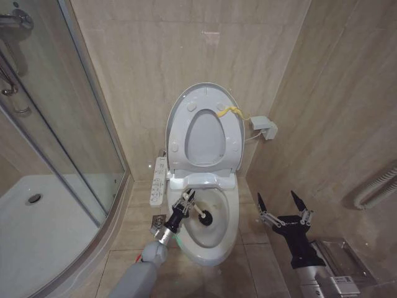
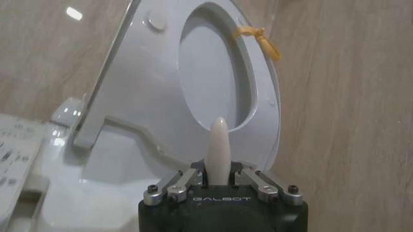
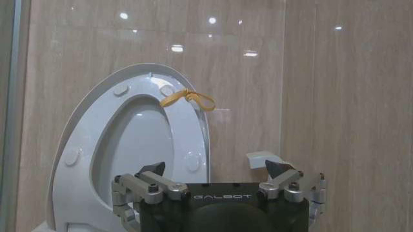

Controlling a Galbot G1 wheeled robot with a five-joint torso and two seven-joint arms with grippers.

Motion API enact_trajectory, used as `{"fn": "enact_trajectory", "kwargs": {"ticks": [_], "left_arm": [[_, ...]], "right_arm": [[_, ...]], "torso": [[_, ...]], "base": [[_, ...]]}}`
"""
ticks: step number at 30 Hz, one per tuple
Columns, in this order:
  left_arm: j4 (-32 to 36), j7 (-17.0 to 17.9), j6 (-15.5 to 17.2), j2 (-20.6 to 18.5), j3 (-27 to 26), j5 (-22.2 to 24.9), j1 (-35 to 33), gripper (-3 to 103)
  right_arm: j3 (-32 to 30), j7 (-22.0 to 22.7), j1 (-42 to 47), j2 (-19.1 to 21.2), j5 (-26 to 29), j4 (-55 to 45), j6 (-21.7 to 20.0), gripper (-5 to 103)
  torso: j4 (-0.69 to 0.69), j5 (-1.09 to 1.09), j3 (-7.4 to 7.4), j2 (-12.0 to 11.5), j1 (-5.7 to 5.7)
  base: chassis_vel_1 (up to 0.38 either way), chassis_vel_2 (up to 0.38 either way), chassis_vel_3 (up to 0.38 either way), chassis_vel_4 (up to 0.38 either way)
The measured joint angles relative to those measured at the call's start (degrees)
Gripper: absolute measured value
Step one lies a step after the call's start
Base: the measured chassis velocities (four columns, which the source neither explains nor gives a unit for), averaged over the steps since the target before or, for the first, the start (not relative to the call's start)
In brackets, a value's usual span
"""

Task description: Open the toilet lid, clean the toilet bowl with a toilet brush, close the toilet lid, and flush.

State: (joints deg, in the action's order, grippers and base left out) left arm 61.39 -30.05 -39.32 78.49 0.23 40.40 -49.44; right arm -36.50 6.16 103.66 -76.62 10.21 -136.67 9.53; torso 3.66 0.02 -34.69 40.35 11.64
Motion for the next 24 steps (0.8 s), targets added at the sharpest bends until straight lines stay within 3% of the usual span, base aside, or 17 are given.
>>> {"fn": "enact_trajectory", "kwargs": {"ticks": [9, 14, 20, 24], "left_arm": [[8.3, 8.4, 5.2, -2.5, 0.9, 2.9, -6.3, 22], [13.3, 15.7, 8.6, -3.7, 1.3, 7.0, -10.4, 22], [16.1, 20.0, 10.9, -4.1, 1.2, 10.6, -13.8, 22], [18.1, 22.2, 12.8, -3.2, 2.0, 15.9, -15.5, 22]], "right_arm": [[0.0, 0.0, 0.0, 0.0, 0.0, 0.0, 0.0, 100], [0.0, 0.0, 0.0, 0.0, 0.0, 0.0, 0.0, 100], [0.0, 0.0, 0.0, 0.0, 0.0, 0.0, 0.0, 100], [0.0, 0.0, 0.0, 0.0, 0.0, 0.0, 0.0, 100]], "torso": [[0.01, -0.02, 0.01, 0.0, -0.01], [0.01, -0.01, 0.01, 0.0, -0.01], [0.00, -0.02, 0.01, 0.0, -0.01], [0.00, -0.02, 0.01, 0.0, -0.01]], "base": [[0.000, 0.000, 0.000, 0.000], [0.000, 0.000, 0.000, 0.000], [0.000, 0.000, 0.000, 0.000], [0.000, 0.000, 0.000, 0.000]]}}
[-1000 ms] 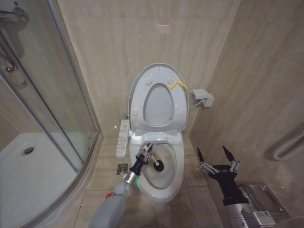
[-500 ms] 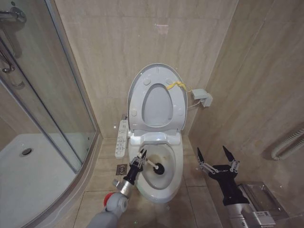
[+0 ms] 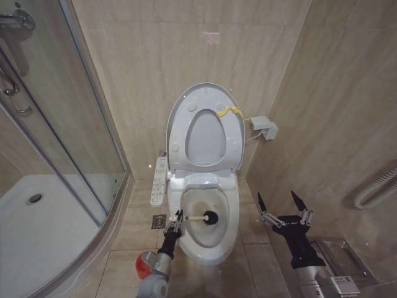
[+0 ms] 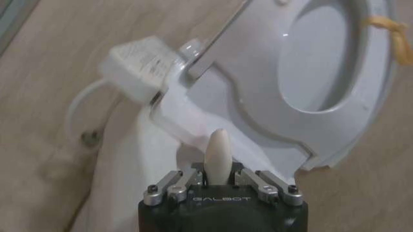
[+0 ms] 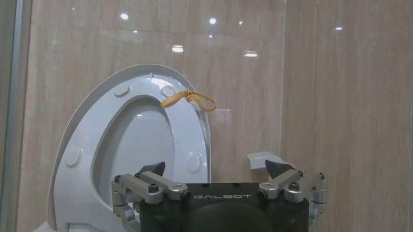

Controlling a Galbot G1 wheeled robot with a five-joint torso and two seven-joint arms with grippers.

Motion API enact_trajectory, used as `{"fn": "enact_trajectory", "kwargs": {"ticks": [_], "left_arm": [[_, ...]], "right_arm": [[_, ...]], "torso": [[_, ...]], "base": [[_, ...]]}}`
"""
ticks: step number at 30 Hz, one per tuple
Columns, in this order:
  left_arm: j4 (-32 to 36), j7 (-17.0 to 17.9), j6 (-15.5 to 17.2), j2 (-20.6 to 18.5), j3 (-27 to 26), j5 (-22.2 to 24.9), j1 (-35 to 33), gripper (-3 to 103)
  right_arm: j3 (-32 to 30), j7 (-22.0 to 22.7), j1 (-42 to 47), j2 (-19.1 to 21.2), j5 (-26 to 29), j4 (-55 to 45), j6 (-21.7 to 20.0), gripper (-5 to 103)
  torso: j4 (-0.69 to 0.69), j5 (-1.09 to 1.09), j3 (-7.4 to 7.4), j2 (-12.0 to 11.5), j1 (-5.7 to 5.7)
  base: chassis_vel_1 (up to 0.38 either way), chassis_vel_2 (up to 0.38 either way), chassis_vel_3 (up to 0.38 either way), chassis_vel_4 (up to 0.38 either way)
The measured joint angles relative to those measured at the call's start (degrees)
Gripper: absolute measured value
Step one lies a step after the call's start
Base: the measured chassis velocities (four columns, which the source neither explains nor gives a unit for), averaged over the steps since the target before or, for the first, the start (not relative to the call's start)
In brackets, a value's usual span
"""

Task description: Open the toilet lid, clean the toilet bowl with a toilet brush, close the toilet lid, and flush.

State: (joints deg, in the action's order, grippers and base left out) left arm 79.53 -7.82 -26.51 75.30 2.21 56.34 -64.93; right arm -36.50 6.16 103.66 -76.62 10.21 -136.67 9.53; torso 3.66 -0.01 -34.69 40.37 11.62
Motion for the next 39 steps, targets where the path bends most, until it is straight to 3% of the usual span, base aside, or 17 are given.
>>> {"fn": "enact_trajectory", "kwargs": {"ticks": [4, 11, 15, 17, 20, 23, 24, 27, 28, 31, 34, 37, 39], "left_arm": [[1.3, 0.9, 0.5, 2.2, 0.3, 5.1, 1.1, 22], [-1.0, -0.8, 0.4, 4.1, -0.2, 7.5, 5.2, 22], [-4.5, -3.0, 0.3, 5.0, -0.6, 6.5, 7.1, 22], [-8.1, -5.4, -0.2, 5.3, -0.8, 3.7, 8.1, 22], [-10.0, -6.3, -0.6, 5.4, -0.7, 1.1, 8.5, 22], [-14.0, -8.8, -3.0, 5.6, -1.1, -7.4, 9.4, 22], [-14.0, -8.8, -3.0, 5.6, -1.1, -7.4, 9.4, 22], [-17.4, -11.1, -6.2, 5.6, -2.0, -18.8, 10.4, 22], [-17.4, -11.1, -6.2, 5.6, -2.0, -18.8, 10.4, 22], [-18.8, -11.7, -8.5, 6.1, -3.3, -28.4, 10.7, 22], [-19.2, -11.7, -9.5, 6.9, -4.0, -31.1, 10.7, 22], [-19.2, -12.1, -9.6, 7.3, -3.8, -28.3, 10.7, 22], [-18.0, -13.0, -8.7, 7.8, -2.6, -18.8, 10.7, 22]], "right_arm": [[0.0, 0.0, 0.0, 0.0, 0.0, 0.0, 0.0, 100], [0.0, 0.0, 0.0, 0.0, 0.0, 0.0, 0.0, 100], [0.0, 0.0, 0.0, 0.0, 0.0, 0.0, 0.0, 100], [0.0, 0.0, 0.0, 0.0, 0.0, 0.0, 0.0, 100], [0.0, 0.0, 0.0, 0.0, 0.0, 0.0, 0.0, 100], [0.0, 0.0, 0.0, 0.0, 0.0, 0.0, 0.0, 100], [0.0, 0.0, 0.0, 0.0, 0.0, 0.0, 0.0, 100], [0.0, 0.0, 0.0, 0.0, 0.0, 0.0, 0.0, 100], [0.0, 0.0, 0.0, 0.0, 0.0, 0.0, 0.0, 100], [0.0, 0.0, 0.0, 0.0, 0.0, 0.0, 0.0, 100], [0.0, 0.0, 0.0, 0.0, 0.0, 0.0, 0.0, 100], [0.0, 0.0, 0.0, 0.0, 0.0, 0.0, 0.0, 100], [0.0, 0.0, 0.0, 0.0, 0.0, 0.0, 0.0, 100]], "torso": [[0.00, 0.00, 0.00, 0.0, 0.00], [0.00, -0.01, 0.00, 0.0, 0.00], [0.00, -0.01, 0.00, 0.0, 0.00], [0.01, 0.00, 0.00, 0.0, 0.00], [0.00, 0.00, 0.00, 0.0, 0.00], [0.00, 0.01, 0.00, 0.0, 0.00], [0.00, 0.01, 0.00, 0.0, 0.00], [0.01, 0.01, 0.00, 0.0, 0.00], [0.01, 0.01, 0.00, 0.0, 0.00], [0.01, 0.00, 0.00, 0.0, 0.00], [0.01, 0.01, 0.00, 0.0, 0.00], [0.02, 0.01, 0.00, 0.0, 0.00], [0.01, 0.01, -0.01, 0.0, 0.00]], "base": [[0.000, 0.000, 0.000, 0.000], [0.000, 0.000, 0.000, 0.000], [0.000, 0.000, 0.000, 0.000], [0.000, 0.000, 0.000, 0.000], [0.000, 0.000, 0.000, 0.000], [0.000, 0.000, 0.000, 0.000], [0.000, 0.000, 0.000, 0.000], [0.000, 0.000, 0.000, 0.000], [0.000, 0.000, 0.000, 0.000], [0.000, 0.000, 0.000, 0.000], [0.000, 0.000, 0.000, 0.000], [0.000, 0.000, 0.000, 0.000], [0.000, 0.000, 0.000, 0.000]]}}
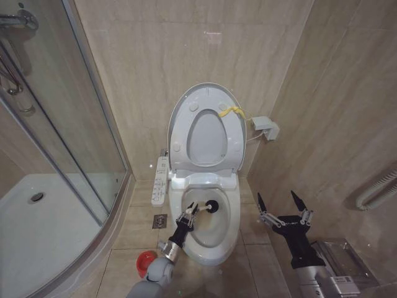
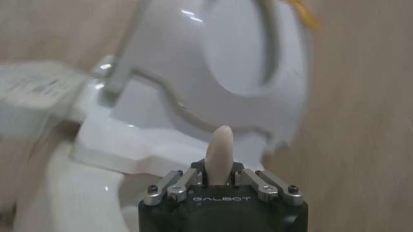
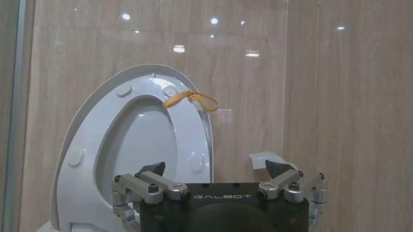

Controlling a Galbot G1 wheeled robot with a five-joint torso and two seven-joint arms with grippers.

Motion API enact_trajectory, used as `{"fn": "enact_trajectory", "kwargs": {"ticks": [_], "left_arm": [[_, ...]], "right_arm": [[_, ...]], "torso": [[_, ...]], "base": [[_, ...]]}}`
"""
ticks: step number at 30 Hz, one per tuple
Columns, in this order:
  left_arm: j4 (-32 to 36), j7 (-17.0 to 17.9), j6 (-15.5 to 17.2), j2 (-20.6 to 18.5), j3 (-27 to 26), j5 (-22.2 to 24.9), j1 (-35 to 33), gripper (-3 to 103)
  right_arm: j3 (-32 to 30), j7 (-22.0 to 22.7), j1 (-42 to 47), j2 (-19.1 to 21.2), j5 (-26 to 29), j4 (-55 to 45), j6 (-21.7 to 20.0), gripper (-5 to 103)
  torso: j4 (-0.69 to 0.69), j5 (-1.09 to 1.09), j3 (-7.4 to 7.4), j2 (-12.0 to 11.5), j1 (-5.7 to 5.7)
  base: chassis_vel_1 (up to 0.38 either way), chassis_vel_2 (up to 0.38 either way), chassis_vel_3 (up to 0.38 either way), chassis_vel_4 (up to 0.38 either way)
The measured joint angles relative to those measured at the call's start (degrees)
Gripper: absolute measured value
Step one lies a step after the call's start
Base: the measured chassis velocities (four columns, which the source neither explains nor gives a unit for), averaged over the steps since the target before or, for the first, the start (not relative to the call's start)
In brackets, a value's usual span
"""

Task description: Open the toilet lid, clean the toilet bowl with a toilet brush, close the toilet lid, and flush.

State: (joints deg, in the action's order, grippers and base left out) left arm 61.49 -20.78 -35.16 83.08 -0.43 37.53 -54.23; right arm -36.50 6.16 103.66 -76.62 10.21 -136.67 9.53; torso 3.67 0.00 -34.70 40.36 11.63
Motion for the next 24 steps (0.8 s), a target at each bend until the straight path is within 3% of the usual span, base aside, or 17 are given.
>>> {"fn": "enact_trajectory", "kwargs": {"ticks": [2, 3, 4, 6, 11, 13, 15, 16, 18, 24], "left_arm": [[2.6, -0.5, 2.2, 0.8, 0.7, 10.7, -0.2, 22], [2.6, -0.5, 2.2, 0.8, 0.7, 10.7, -0.2, 22], [4.1, -0.8, 3.5, 1.4, 0.9, 15.7, -0.4, 22], [5.8, -2.1, 4.6, 2.1, 1.0, 20.5, -0.5, 23], [6.1, -4.9, 5.1, 2.1, 1.0, 21.1, -0.9, 23], [5.2, -6.1, 4.7, 1.9, 0.9, 18.3, -1.0, 23], [2.5, -7.0, 2.9, 1.5, 0.1, 11.6, -0.8, 24], [2.5, -7.0, 2.9, 1.5, 0.1, 11.6, -0.8, 24], [-0.9, -7.3, 0.6, 1.2, -1.4, 3.3, -0.2, 24], [-4.9, -5.7, -3.2, 1.5, -3.9, -9.7, 1.4, 22]], "right_arm": [[0.0, 0.0, 0.0, 0.0, 0.0, 0.0, 0.0, 100], [0.0, 0.0, 0.0, 0.0, 0.0, 0.0, 0.0, 100], [0.0, 0.0, 0.0, 0.0, 0.0, 0.0, 0.0, 100], [0.0, 0.0, 0.0, 0.0, 0.0, 0.0, 0.0, 100], [0.0, 0.0, 0.0, 0.0, 0.0, 0.0, 0.0, 100], [0.0, 0.0, 0.0, 0.0, 0.0, 0.0, 0.0, 100], [0.0, 0.0, 0.0, 0.0, 0.0, 0.0, 0.0, 100], [0.0, 0.0, 0.0, 0.0, 0.0, 0.0, 0.0, 100], [0.0, 0.0, 0.0, 0.0, 0.0, 0.0, 0.0, 100], [0.0, 0.0, 0.0, 0.0, 0.0, 0.0, 0.0, 100]], "torso": [[0.00, -0.01, 0.00, 0.0, 0.00], [0.00, -0.01, 0.00, 0.0, 0.00], [0.00, -0.01, 0.00, 0.0, 0.01], [0.00, -0.01, 0.00, 0.0, 0.00], [-0.01, -0.01, 0.00, 0.0, 0.00], [-0.01, -0.01, 0.01, 0.0, 0.00], [0.00, 0.00, 0.01, 0.0, 0.00], [0.00, 0.00, 0.01, 0.0, 0.00], [0.00, 0.02, 0.01, 0.0, 0.00], [0.01, 0.01, 0.01, 0.0, 0.00]], "base": [[0.000, 0.000, 0.000, 0.000], [0.000, 0.000, 0.000, 0.000], [0.000, 0.000, 0.000, 0.000], [0.000, 0.000, 0.000, 0.000], [0.000, 0.000, 0.000, 0.000], [0.000, 0.000, 0.000, 0.000], [0.000, 0.000, 0.000, 0.000], [0.000, 0.000, 0.000, 0.000], [0.000, 0.000, 0.000, 0.000], [0.000, 0.000, 0.000, 0.000]]}}
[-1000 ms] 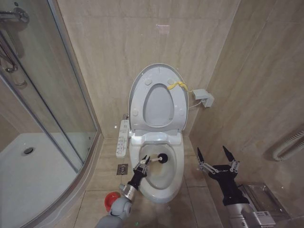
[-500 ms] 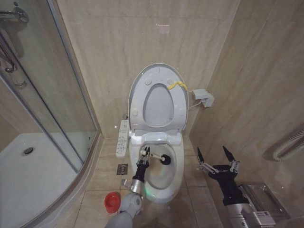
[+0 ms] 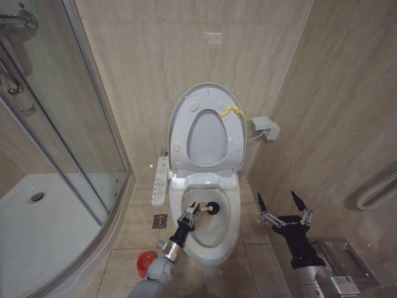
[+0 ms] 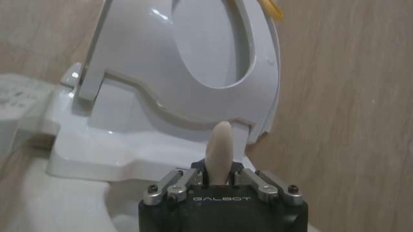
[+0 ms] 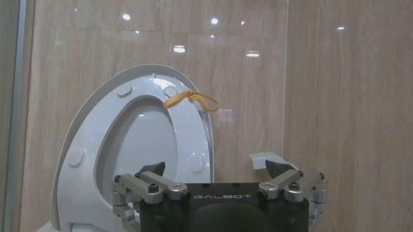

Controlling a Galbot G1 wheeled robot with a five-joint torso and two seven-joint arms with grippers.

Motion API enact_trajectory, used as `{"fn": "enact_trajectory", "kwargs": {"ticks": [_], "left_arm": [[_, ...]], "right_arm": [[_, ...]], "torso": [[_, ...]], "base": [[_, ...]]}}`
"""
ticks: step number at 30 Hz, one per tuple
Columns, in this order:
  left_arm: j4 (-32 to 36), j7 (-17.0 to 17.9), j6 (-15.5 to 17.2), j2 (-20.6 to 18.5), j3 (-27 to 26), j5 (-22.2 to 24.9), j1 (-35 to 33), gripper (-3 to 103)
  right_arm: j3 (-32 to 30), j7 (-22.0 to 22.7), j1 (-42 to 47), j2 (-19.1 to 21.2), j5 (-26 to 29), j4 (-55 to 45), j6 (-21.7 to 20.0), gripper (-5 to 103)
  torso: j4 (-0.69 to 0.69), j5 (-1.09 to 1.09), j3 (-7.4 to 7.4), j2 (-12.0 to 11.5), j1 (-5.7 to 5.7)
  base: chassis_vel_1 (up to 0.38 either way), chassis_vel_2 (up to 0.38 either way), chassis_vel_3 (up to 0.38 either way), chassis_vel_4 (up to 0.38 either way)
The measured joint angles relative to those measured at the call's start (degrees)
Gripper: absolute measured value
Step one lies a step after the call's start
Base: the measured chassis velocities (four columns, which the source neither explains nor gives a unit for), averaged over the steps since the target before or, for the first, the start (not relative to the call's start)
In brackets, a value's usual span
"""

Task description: Open the toilet lid, clean the toilet bowl with a toilet brush, close the toilet lid, and flush.

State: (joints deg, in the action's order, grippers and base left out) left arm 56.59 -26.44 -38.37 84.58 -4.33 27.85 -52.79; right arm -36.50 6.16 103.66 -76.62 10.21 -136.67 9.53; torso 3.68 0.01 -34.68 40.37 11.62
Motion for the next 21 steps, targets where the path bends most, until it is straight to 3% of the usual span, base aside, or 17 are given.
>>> {"fn": "enact_trajectory", "kwargs": {"ticks": [3, 5, 6, 9, 10, 12, 16, 19, 21], "left_arm": [[0.8, 1.1, 0.0, 0.4, 0.2, 1.6, 0.2, 22], [2.9, 1.5, 1.3, 0.9, 1.2, 9.5, 0.1, 22], [2.9, 1.5, 1.3, 0.9, 1.2, 9.5, 0.1, 22], [7.3, 2.1, 4.3, 2.8, 2.2, 23.5, -0.1, 22], [7.3, 2.1, 4.3, 2.8, 2.2, 23.5, -0.1, 22], [9.7, 2.4, 5.6, 3.8, 2.3, 28.0, -0.2, 22], [10.1, 1.3, 5.9, 4.2, 1.9, 28.0, 0.4, 22], [7.7, -0.6, 4.7, 3.7, 1.1, 23.9, 0.8, 22], [4.1, -2.1, 2.6, 3.1, 0.0, 17.8, 1.1, 22]], "right_arm": [[0.0, 0.0, 0.0, 0.0, 0.0, 0.0, 0.0, 100], [0.0, 0.0, 0.0, 0.0, 0.0, 0.0, 0.0, 100], [0.0, 0.0, 0.0, 0.0, 0.0, 0.0, 0.0, 100], [0.0, 0.0, 0.0, 0.0, 0.0, 0.0, 0.0, 100], [0.0, 0.0, 0.0, 0.0, 0.0, 0.0, 0.0, 100], [0.0, 0.0, 0.0, 0.0, 0.0, 0.0, 0.0, 100], [0.0, 0.0, 0.0, 0.0, 0.0, 0.0, 0.0, 100], [0.0, 0.0, 0.0, 0.0, 0.0, 0.0, 0.0, 100], [0.0, 0.0, 0.0, 0.0, 0.0, 0.0, 0.0, 100]], "torso": [[0.01, 0.01, -0.01, 0.0, 0.00], [0.01, -0.01, -0.01, 0.0, 0.00], [0.01, -0.01, -0.01, 0.0, 0.00], [0.00, -0.02, -0.01, 0.0, 0.00], [0.00, -0.02, -0.01, 0.0, 0.00], [-0.01, -0.02, -0.01, 0.0, 0.01], [-0.01, -0.02, -0.01, 0.0, 0.00], [0.00, -0.01, 0.00, 0.0, 0.00], [0.00, 0.01, -0.01, 0.0, 0.01]], "base": [[0.000, 0.000, 0.000, 0.000], [0.000, 0.000, 0.000, 0.000], [0.000, 0.000, 0.000, 0.000], [0.000, 0.000, 0.000, 0.000], [0.000, 0.000, 0.000, 0.000], [0.000, 0.000, 0.000, 0.000], [0.000, 0.000, 0.000, 0.000], [0.000, 0.000, 0.000, 0.000], [0.000, 0.000, 0.000, 0.000]]}}
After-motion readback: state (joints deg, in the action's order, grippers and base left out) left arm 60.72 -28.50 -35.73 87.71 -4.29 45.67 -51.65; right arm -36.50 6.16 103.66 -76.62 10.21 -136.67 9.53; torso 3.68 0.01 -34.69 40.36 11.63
